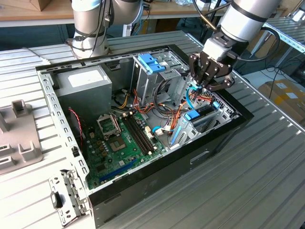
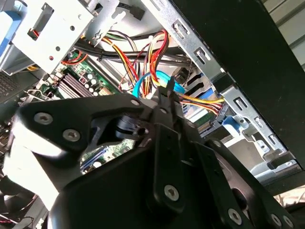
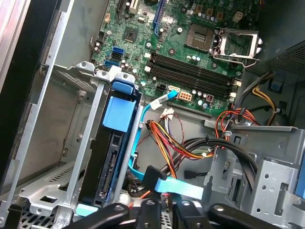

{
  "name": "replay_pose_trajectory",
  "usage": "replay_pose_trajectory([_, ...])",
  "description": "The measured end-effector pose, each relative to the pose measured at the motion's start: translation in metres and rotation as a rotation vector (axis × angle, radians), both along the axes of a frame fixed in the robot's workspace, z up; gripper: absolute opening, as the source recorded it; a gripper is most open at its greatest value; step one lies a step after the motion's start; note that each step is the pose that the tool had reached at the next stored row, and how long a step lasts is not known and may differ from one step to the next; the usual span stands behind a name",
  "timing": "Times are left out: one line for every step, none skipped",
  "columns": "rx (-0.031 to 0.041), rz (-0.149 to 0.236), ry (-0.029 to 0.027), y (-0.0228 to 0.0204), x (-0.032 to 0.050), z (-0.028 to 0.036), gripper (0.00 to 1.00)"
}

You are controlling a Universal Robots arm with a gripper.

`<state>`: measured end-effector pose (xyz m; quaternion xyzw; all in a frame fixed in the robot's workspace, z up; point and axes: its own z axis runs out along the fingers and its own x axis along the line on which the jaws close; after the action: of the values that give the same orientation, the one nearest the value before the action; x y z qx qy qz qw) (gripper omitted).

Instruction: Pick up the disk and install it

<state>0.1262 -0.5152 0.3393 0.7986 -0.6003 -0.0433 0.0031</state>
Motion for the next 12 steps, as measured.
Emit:
replay_pose_trajectory([0.0, 0.0, 0.0, 0.0, 0.0, 0.0, 0.16])
replay_pose_trajectory([0.0001, 0.0, 0.0, 0.0, 0.0, 0.0, 0.11])
replay_pose_trajectory([0.0, 0.0, 0.0, 0.0, 0.0, 0.0, 0.11])
replay_pose_trajectory([0.0, 0.0, 0.0, 0.0, 0.0, 0.0, 0.11])
replay_pose_trajectory([0.0, 0.0, 0.0, 0.0, 0.0001, 0.0, 0.11])
replay_pose_trajectory([0.0, 0.0, 0.0, 0.0, 0.0001, 0.0, 0.11])
replay_pose_trajectory([0.0, 0.0, 0.0, 0.0, 0.0001, 0.0, 0.11])
replay_pose_trajectory([0.0, 0.0, 0.0, 0.0, 0.0001, 0.0, 0.11])
replay_pose_trajectory([0.0, 0.0, 0.0, 0.0, 0.0001, 0.0, 0.11])
replay_pose_trajectory([0.0, 0.0, 0.0, 0.0, 0.0001, 0.0, 0.11])
replay_pose_trajectory([0.0, 0.0, 0.0, 0.0, 0.0001, 0.0, 0.17])
replay_pose_trajectory([0.0, 0.0, 0.0, 0.0, 0.0002, 0.0, 0.24])
